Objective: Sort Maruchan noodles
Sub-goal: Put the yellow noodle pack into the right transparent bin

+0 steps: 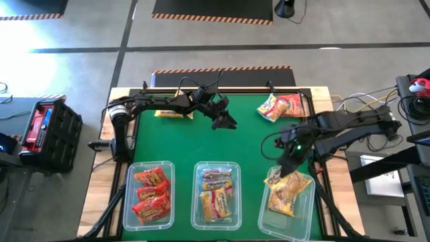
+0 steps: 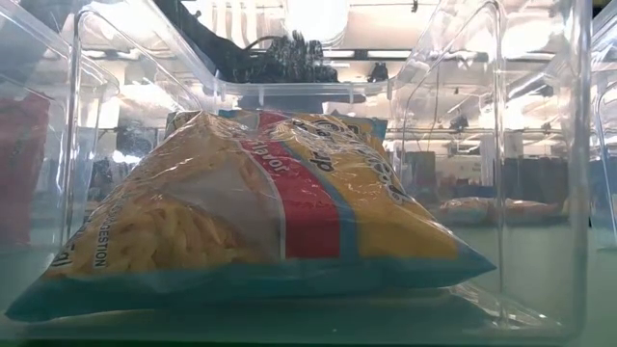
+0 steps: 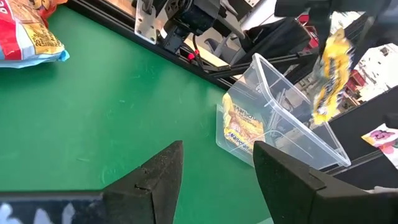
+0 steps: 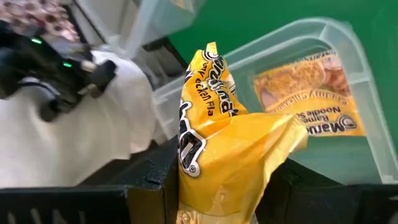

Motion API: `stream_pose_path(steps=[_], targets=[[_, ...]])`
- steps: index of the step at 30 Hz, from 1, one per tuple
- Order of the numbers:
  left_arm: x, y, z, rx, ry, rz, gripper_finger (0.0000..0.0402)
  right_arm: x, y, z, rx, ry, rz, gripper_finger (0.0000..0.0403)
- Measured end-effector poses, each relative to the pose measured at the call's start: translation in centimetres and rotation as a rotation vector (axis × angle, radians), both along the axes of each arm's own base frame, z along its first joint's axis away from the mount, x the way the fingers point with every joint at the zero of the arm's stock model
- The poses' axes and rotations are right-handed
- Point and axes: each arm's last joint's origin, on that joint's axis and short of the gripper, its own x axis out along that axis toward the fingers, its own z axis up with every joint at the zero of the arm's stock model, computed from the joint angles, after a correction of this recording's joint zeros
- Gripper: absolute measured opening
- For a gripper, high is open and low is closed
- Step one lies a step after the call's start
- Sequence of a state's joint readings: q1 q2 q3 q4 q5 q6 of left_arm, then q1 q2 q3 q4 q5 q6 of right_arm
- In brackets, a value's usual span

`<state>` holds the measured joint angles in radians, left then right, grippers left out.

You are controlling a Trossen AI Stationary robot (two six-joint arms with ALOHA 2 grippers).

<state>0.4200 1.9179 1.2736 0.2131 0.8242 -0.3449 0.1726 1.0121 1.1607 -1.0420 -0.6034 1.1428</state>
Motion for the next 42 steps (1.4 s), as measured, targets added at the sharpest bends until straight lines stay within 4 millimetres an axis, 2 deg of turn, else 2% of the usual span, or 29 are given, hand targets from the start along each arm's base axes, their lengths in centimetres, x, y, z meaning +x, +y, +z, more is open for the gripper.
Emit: stream_pose_path(steps=[4, 8, 14, 23, 33, 38, 42], targets=[[0.0, 0.0, 0.0, -0.003, -0.001, -0.005, 0.0178, 1.1, 1.0, -1.2, -0.029, 0.045, 0.069, 0.0135], [0.0, 0.1, 0.0, -0.004, -0.001, -0.005, 0.0178, 1.4, 1.4, -2.3, -0.079, 0.09, 0.166, 0.0136], [0.2, -0.1, 0.3, -0.023, -0.006, -0.001, 0.0178, 1.4, 1.4, -3.2, -0.13, 0.099, 0.274, 0.0136], [0.8, -0.1, 2.2, -0.125, -0.119, 0.043, 0.0178, 2.3, 1.3, -4.7, -0.293, 0.091, 0.393, 0.0137], [0.9, -0.1, 3.3, -0.193, -0.173, 0.056, 0.0178, 2.4, 1.3, -5.7, -0.426, 0.071, 0.464, 0.0138], [1.1, -0.6, 3.4, -0.218, -0.165, 0.049, 0.0178, 1.9, 1.2, -7.1, -0.428, 0.127, 0.476, 0.0161], [1.4, -1.4, 3.7, -0.231, -0.186, 0.03, 0.0178, 1.6, 1.2, -7.0, -0.392, 0.148, 0.486, 0.0185]])
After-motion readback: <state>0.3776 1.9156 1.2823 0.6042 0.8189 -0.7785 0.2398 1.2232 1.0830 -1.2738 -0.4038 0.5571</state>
